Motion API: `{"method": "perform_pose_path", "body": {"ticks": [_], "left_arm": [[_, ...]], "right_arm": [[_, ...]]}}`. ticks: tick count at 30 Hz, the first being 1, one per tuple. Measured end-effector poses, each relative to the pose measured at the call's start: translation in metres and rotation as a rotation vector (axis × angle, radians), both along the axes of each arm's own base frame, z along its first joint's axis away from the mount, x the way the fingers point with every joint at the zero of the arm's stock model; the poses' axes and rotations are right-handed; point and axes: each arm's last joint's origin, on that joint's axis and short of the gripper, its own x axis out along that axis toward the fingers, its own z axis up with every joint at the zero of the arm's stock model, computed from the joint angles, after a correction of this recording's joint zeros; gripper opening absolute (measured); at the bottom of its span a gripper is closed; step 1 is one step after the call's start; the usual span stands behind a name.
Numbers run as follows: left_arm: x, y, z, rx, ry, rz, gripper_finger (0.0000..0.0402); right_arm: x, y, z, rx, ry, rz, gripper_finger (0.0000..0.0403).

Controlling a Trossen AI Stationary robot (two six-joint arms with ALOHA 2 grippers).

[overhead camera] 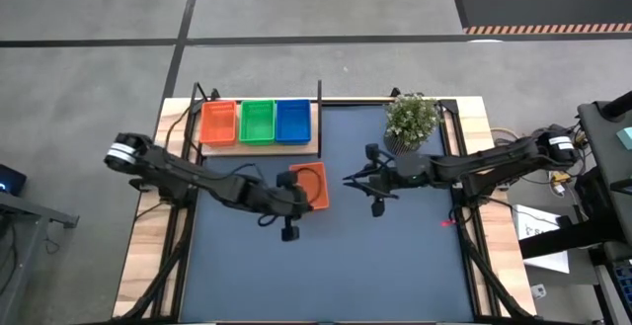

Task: Stack baskets on shelf by color
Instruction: Stack the orange bin on top of the stacked orange bins on the shelf

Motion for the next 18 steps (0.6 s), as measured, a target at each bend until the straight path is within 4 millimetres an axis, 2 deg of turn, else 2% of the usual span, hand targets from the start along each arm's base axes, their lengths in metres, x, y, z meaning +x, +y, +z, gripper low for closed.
{"method": "perform_pose_path", "body": {"ticks": [4, 10, 13, 18], "left_arm": [[0.011, -0.006, -0.007, 0.014, 0.184, -0.034, 0.0002], [0.029, -0.010, -0.012, 0.035, 0.240, -0.098, 0.0007], [0.032, -0.008, -0.016, 0.031, 0.262, -0.115, 0.0034], [0.036, -0.004, -0.018, 0.037, 0.249, -0.098, 0.0106]], "right_arm": [[-0.006, -0.001, -0.001, 0.001, 0.000, -0.004, 0.0038], [-0.016, -0.002, -0.004, 0.019, 0.063, -0.010, 0.0038], [-0.019, -0.002, -0.003, 0.040, 0.079, -0.018, 0.0038], [-0.021, -0.003, -0.004, 0.059, 0.104, -0.026, 0.0038]]}}
